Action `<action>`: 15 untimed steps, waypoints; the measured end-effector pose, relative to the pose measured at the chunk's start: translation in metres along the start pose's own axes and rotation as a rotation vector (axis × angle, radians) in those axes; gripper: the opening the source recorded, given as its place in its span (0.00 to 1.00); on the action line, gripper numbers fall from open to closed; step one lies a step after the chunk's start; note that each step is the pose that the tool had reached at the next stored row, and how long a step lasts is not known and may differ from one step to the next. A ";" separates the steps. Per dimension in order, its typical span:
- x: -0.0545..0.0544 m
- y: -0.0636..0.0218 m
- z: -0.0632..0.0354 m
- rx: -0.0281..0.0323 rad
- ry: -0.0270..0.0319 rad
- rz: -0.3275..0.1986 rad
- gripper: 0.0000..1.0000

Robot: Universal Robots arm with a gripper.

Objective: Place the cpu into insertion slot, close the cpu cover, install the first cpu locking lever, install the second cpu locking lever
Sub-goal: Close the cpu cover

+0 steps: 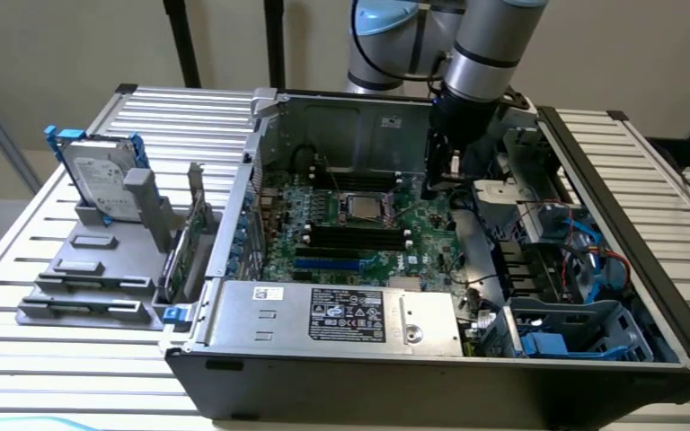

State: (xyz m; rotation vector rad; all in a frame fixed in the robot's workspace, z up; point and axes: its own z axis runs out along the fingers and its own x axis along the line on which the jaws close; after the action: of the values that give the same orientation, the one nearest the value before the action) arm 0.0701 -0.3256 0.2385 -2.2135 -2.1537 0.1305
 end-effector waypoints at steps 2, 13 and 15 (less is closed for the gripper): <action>0.000 -0.0012 0.0002 0.0190 -0.0008 0.000 0.11; -0.001 -0.0285 0.0028 0.0433 -0.0020 -0.001 0.11; -0.002 -0.0349 0.0034 0.0460 -0.0021 -0.001 0.11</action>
State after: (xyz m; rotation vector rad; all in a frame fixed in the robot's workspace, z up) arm 0.0350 -0.3263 0.2384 -2.1886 -2.1304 0.1806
